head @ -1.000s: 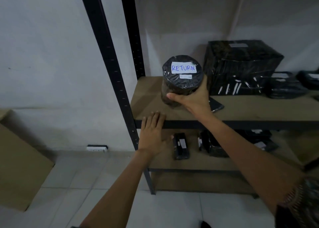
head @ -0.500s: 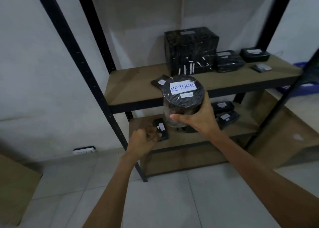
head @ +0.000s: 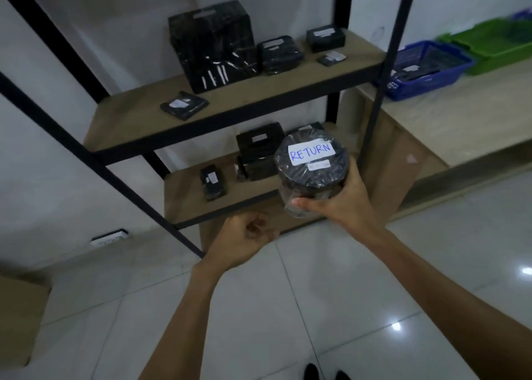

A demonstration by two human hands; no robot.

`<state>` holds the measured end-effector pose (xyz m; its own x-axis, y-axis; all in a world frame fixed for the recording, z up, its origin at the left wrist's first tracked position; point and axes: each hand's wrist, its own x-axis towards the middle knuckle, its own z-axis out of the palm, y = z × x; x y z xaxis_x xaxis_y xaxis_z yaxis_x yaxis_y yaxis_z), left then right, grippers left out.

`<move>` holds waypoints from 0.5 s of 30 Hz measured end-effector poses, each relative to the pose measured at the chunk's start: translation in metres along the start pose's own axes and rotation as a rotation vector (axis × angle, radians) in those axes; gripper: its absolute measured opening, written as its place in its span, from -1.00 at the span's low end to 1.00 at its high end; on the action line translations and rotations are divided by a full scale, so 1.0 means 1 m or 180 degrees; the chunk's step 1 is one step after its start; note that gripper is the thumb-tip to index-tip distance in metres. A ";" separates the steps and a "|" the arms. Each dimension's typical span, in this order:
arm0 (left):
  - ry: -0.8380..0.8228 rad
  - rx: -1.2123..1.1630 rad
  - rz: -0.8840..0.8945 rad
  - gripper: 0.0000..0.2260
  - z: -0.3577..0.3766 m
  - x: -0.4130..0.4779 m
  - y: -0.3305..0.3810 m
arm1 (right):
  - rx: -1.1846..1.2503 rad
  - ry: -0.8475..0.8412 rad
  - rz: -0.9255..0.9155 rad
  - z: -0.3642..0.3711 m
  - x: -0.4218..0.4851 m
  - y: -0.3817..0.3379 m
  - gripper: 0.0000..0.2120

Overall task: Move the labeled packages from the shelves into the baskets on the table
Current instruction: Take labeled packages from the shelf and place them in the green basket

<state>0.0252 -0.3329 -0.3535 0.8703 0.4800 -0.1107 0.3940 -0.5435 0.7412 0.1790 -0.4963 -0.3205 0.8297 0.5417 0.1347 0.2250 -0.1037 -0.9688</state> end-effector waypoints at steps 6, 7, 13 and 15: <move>-0.0495 -0.0110 0.0145 -0.64 0.052 0.011 0.044 | -0.0044 0.0354 0.0169 -0.073 -0.030 0.026 -0.01; -0.0526 -0.0116 0.0193 -0.66 0.060 0.016 0.054 | 0.0001 0.0403 0.0185 -0.086 -0.033 0.029 -0.02; -0.0680 -0.0149 0.0366 -0.77 0.120 0.045 0.109 | -0.0252 0.0703 0.0295 -0.174 -0.042 0.052 0.16; -0.0805 -0.0182 0.0434 -0.79 0.144 0.057 0.132 | -0.0280 0.0800 0.0348 -0.206 -0.040 0.061 0.08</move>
<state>0.1693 -0.4767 -0.3567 0.9630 0.2143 -0.1636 0.2572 -0.5481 0.7959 0.2653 -0.6964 -0.3421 0.9497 0.3005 0.0883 0.1615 -0.2282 -0.9601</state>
